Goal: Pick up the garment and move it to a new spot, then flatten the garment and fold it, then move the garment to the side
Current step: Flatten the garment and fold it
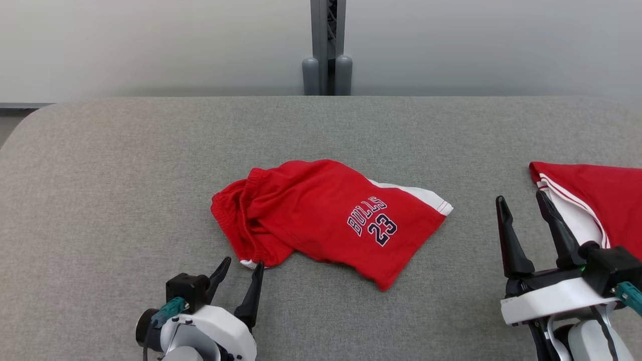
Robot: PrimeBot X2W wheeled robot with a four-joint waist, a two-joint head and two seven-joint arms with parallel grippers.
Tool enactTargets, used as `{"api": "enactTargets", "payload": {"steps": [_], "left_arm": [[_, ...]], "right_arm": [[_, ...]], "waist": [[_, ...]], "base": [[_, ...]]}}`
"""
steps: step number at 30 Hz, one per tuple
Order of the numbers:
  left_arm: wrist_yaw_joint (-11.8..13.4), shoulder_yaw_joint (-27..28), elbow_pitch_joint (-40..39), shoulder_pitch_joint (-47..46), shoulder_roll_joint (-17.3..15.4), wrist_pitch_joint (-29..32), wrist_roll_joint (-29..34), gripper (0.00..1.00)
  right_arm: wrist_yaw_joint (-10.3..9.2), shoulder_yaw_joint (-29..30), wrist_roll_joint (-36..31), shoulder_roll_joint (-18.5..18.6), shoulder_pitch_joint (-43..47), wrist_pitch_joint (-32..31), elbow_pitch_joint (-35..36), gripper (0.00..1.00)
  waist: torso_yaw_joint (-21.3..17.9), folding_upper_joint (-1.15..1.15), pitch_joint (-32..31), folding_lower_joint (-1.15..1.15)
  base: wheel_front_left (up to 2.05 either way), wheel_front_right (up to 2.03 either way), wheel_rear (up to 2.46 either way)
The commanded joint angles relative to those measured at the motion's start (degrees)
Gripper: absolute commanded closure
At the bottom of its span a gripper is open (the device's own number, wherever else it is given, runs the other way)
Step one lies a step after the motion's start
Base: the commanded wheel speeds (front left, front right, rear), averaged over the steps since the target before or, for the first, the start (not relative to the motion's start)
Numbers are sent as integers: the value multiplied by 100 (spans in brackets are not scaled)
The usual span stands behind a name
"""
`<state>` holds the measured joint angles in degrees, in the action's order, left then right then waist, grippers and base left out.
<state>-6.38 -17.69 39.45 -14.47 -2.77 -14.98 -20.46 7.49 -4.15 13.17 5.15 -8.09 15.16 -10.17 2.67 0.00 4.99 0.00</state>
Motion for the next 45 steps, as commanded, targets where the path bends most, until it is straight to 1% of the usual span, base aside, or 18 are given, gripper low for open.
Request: {"api": "enactTargets", "payload": {"steps": [1,4,9,10,14,15,16,22,25,28,32,34,37,38,40,45], "left_arm": [[78,-26,138,-151,-28,5,-62,0],[171,-155,489,-377,-22,78,-254,0],[142,-400,825,-647,-28,69,-576,0],[142,-400,825,-647,-28,69,-576,0],[178,-485,988,-781,-27,31,-912,0],[162,-498,1018,-800,-26,21,-1006,40],[153,-477,1024,-832,-28,17,-1126,100],[81,-311,889,-899,-29,-18,-1691,100],[5,0,594,-939,-29,-21,-1932,100],[-56,443,204,-992,-66,-23,-2110,100],[-75,1032,-396,-1103,-217,-23,-2152,100],[-80,1306,-717,-1240,-321,-22,-2099,100],[-12,1609,-1231,-1506,-432,-21,-1910,100],[3,1637,-1387,-1577,-446,-16,-1835,100],[21,1519,-1645,-1706,-468,-16,-1621,100],[-5,719,-1969,-1902,-357,415,-1136,100]], "right_arm": [[1,8,8,3,-93,4,-6,0],[1,12,25,12,-134,3,-8,0],[1,52,32,25,-195,4,-11,0],[1,52,32,25,-195,4,-11,0],[1,64,8,22,-197,4,-21,0],[1,66,5,20,-195,4,-25,0],[1,70,4,19,-197,4,-28,0],[1,104,-10,4,-154,4,-58,0],[1,109,-17,-13,-122,4,-65,0],[1,112,-21,-27,-100,4,-71,0],[1,113,-17,-43,-86,4,-72,0],[1,101,-18,-59,-72,4,-79,0],[1,78,-10,-86,-65,3,-76,0],[1,74,-4,-92,-64,3,-77,0],[1,76,18,-107,-66,3,-71,0],[1,69,46,-144,-110,3,-55,0]], "waist": [[-53,0,60,0],[-119,0,150,0],[-183,0,252,0],[-183,0,252,0],[-212,0,284,0],[-216,0,284,0],[-218,0,283,0],[-174,0,189,0],[-126,0,118,0],[-75,0,37,0],[-20,0,-63,0],[-9,0,-99,0],[-9,0,-133,0],[-18,0,-144,0],[-50,0,-157,0],[-206,0,-97,0]], "base": [[0,0,0],[0,0,0],[0,0,0],[0,0,0],[0,0,0],[0,0,0],[0,0,0],[0,0,0],[0,0,0],[0,0,0],[0,0,0],[0,0,0],[0,0,0],[0,0,0],[0,0,0],[0,0,0]]}}
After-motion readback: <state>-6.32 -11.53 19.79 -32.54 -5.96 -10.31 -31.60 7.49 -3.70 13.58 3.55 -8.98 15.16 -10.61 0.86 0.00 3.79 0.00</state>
